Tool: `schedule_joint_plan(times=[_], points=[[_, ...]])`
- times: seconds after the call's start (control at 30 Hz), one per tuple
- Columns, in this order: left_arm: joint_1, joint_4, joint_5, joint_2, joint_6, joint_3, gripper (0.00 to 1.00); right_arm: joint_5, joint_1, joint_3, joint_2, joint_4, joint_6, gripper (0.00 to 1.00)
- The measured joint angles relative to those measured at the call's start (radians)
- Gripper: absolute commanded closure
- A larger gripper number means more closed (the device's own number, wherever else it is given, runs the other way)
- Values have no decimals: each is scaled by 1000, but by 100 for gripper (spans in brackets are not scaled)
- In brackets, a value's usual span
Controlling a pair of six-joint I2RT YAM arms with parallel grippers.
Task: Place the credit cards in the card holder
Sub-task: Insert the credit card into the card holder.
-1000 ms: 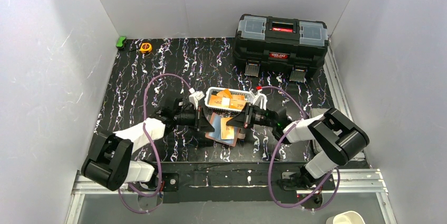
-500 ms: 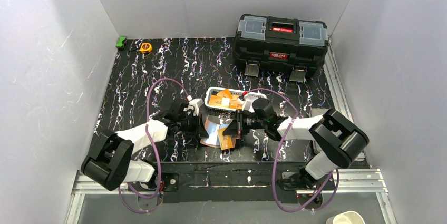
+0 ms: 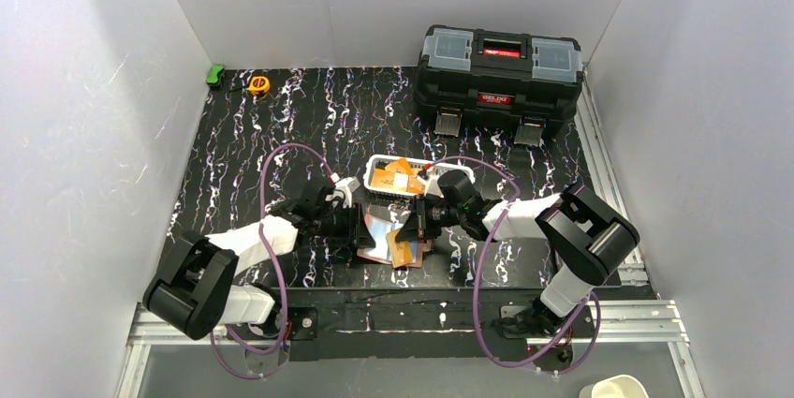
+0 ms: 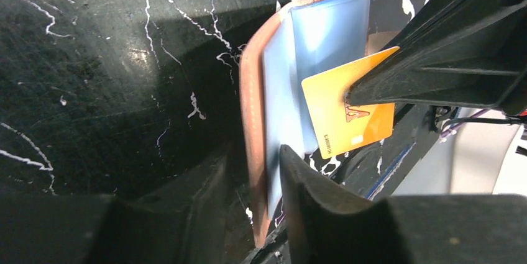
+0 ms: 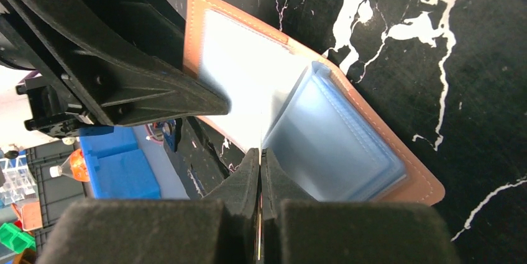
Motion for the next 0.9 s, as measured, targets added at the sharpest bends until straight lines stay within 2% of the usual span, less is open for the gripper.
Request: schedule_joint_plan(times=[0.13, 0.23, 0.33, 0.47, 0.6, 0.9], points=[[-1, 46, 14, 17, -50, -4, 55, 0, 0, 0, 0, -20, -14, 99], [-1, 82, 14, 32, -88, -4, 54, -1, 0, 0, 0, -29, -21, 99], [-1, 116, 14, 46, -111, -5, 62, -5, 0, 0, 0, -35, -27, 99], [-1, 158, 16, 61, -124, -8, 78, -18, 0, 0, 0, -35, -35, 99], [-2, 186, 23, 63, -124, -19, 100, -27, 0, -3, 0, -33, -40, 99], [-2, 266, 88, 62, -157, -50, 100, -63, -26, -84, -2, 88, -5, 99]])
